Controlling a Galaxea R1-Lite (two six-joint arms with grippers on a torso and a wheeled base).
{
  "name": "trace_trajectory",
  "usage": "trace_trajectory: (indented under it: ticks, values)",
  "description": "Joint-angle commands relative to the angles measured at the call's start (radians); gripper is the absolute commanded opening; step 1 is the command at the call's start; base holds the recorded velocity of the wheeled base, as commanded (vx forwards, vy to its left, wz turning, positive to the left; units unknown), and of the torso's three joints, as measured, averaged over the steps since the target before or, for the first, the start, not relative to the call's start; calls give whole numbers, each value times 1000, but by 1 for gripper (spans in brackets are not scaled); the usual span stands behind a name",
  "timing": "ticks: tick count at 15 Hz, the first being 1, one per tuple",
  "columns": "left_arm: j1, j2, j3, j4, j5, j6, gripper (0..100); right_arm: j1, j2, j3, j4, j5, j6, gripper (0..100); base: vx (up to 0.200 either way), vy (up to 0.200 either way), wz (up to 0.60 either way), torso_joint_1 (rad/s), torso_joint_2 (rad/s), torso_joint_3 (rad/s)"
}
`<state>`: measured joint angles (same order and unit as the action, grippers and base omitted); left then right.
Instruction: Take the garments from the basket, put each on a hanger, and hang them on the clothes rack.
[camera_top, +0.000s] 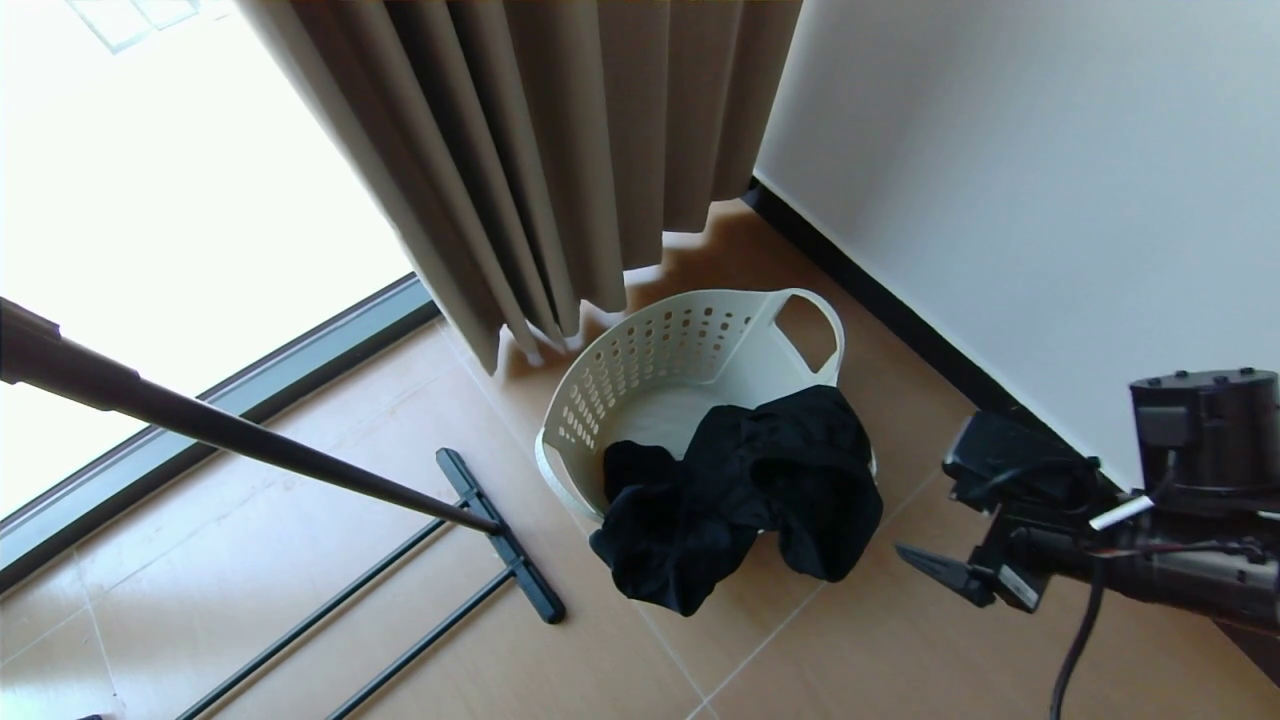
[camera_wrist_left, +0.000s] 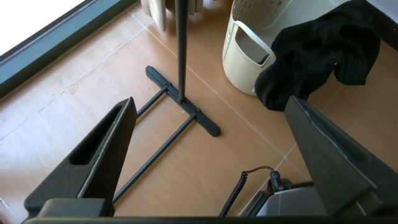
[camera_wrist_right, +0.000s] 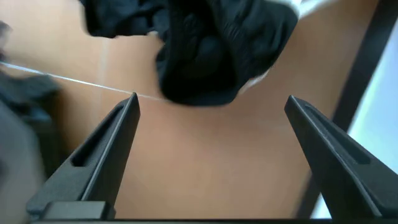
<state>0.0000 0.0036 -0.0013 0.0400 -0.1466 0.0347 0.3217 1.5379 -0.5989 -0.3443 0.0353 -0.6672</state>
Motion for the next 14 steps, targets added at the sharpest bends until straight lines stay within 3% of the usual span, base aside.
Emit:
trace_trajectory:
  ticks: [1, 3, 8, 14]
  values:
    - [0, -1, 1, 0, -1, 1, 100, -7, 226, -148, -24, -6, -134, 100, 0, 0, 0, 0, 0, 0]
    - [0, -1, 0, 0, -1, -1, 100, -7, 292, -226, -33, -5, -175, 100, 0, 0, 0, 0, 0, 0]
    - [0, -1, 1, 0, -1, -1, 100, -4, 433, -374, -53, -5, -178, 100, 0, 0, 0, 0, 0, 0]
    - [0, -1, 0, 0, 1, -4, 100, 23, 573, -542, -52, -32, -239, 100, 0, 0, 0, 0, 0, 0]
